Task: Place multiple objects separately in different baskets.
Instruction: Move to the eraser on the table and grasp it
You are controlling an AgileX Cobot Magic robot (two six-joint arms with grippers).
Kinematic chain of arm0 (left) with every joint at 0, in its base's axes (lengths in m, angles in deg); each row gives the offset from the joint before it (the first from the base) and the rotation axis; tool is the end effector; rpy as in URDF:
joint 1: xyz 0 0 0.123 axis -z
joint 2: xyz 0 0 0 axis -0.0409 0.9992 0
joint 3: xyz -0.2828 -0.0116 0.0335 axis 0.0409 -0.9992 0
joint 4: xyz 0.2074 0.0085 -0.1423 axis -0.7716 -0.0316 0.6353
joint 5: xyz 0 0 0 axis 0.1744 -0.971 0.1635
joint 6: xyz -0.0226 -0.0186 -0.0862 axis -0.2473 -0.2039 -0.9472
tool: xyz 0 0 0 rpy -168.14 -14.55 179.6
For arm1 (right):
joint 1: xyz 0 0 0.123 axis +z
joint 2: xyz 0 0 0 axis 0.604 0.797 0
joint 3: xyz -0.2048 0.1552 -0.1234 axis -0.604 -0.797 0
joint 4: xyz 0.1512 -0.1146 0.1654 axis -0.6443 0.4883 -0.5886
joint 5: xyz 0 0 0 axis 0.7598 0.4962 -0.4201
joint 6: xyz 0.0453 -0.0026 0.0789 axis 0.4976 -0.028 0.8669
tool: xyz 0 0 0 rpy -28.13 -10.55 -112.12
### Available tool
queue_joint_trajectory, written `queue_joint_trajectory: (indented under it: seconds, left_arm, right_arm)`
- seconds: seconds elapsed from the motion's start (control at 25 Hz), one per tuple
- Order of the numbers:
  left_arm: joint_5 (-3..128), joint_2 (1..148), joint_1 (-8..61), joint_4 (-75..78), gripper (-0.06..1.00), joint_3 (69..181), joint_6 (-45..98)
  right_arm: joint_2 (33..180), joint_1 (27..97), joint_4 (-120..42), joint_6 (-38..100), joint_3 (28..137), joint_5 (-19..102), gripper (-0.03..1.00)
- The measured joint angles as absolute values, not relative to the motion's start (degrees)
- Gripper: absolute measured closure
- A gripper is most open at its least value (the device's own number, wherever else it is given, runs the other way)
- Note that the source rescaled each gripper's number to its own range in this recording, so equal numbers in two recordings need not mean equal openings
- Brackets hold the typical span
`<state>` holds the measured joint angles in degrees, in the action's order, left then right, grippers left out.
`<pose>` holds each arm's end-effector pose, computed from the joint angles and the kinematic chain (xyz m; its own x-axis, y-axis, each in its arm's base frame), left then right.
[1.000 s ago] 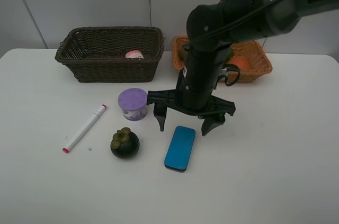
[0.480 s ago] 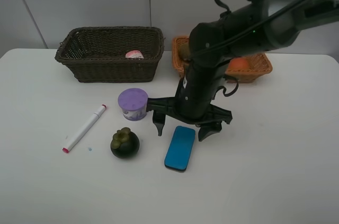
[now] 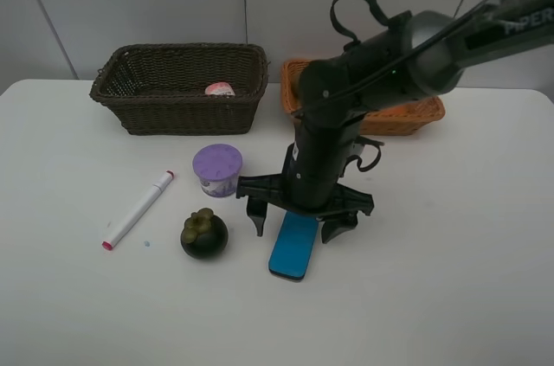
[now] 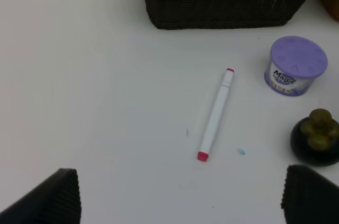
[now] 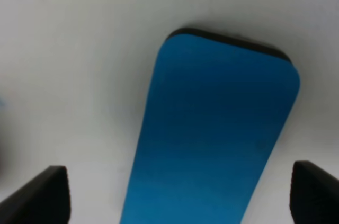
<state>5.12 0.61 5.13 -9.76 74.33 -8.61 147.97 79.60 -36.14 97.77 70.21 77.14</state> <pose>-0.0068 -0.0031 0.2779 -0.4518 -0.0145 -0.8920 0.0656 0.9966 -0.0494 0.2620 0.2469 0.1229 -0.9969 0.0793 0.0002 0.0790 0.9931 0.0866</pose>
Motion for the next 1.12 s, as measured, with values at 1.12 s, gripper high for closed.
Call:
queue_joint_trajectory:
  seconds: [1.12]
  left_arm:
    - [5.12,0.61,5.13,-9.76,-0.05,74.33,-8.61]
  right_arm:
    - [151.07,79.60,-37.99,97.88,70.21,76.52,0.00]
